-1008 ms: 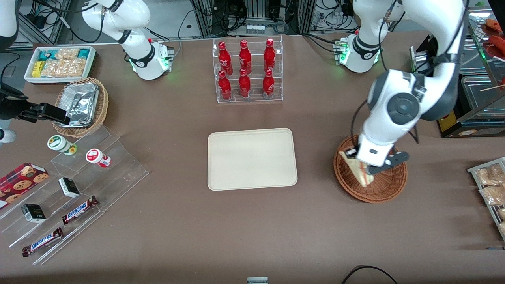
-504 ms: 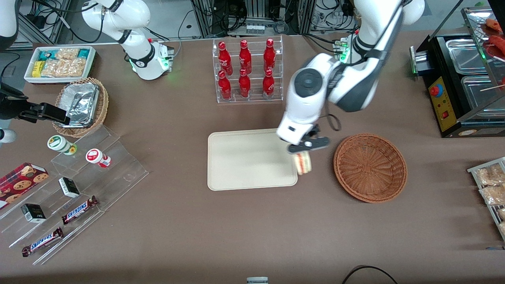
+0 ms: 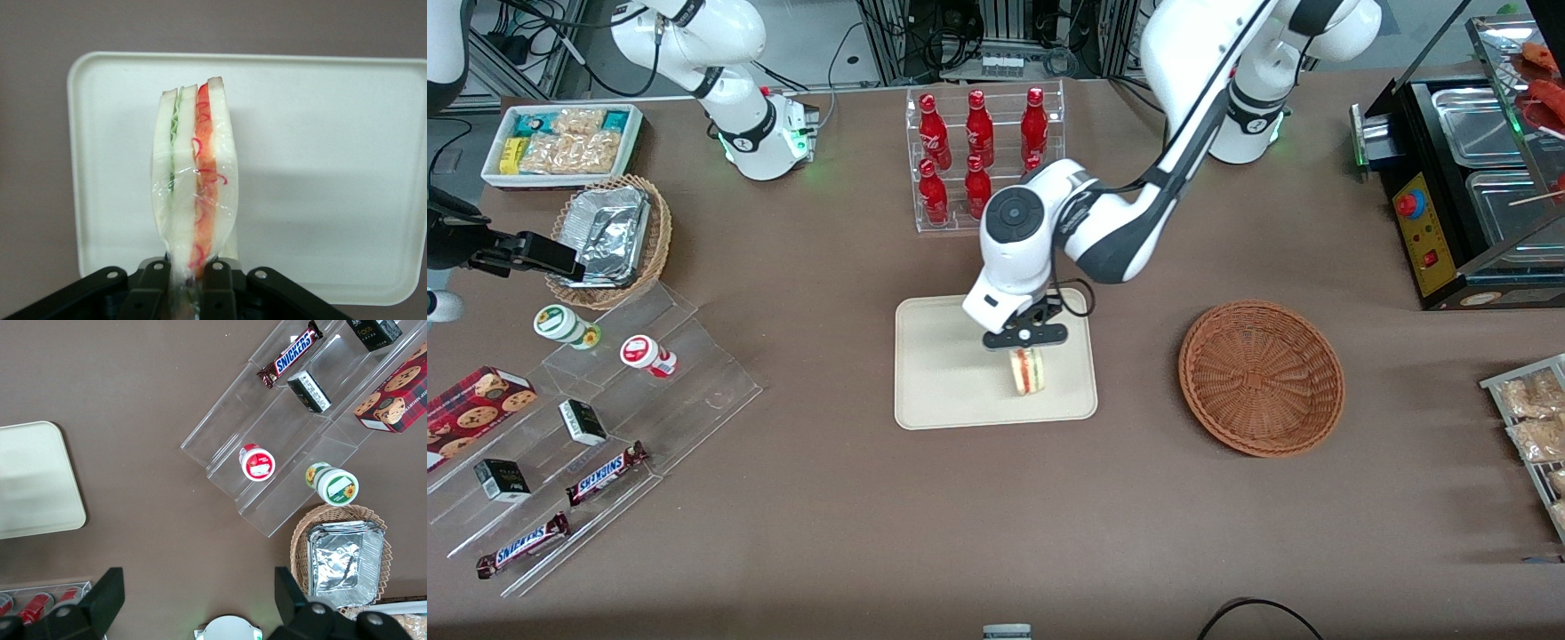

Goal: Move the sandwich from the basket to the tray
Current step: 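Lower the sandwich onto the tray and open the left gripper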

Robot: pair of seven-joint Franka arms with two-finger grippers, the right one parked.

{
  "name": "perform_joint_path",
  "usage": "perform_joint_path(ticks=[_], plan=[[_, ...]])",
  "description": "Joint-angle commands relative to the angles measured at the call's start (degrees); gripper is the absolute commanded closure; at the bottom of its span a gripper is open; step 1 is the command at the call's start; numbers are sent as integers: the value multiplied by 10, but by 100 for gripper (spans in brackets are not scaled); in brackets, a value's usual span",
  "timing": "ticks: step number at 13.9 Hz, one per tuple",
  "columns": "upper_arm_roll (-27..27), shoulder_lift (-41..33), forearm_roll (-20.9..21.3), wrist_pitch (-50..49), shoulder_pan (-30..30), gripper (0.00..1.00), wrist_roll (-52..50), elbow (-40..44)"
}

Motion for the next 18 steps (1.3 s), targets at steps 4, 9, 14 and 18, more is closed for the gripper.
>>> perform_joint_path(ticks=[4,9,14,18], plan=[[10,43,10,50,-45,100,-15,23],[11,59,12,55,-48,100,-7,20],[11,65,10,55,-48,64,-6,19],[12,59,10,53,-47,0,-12,26]])
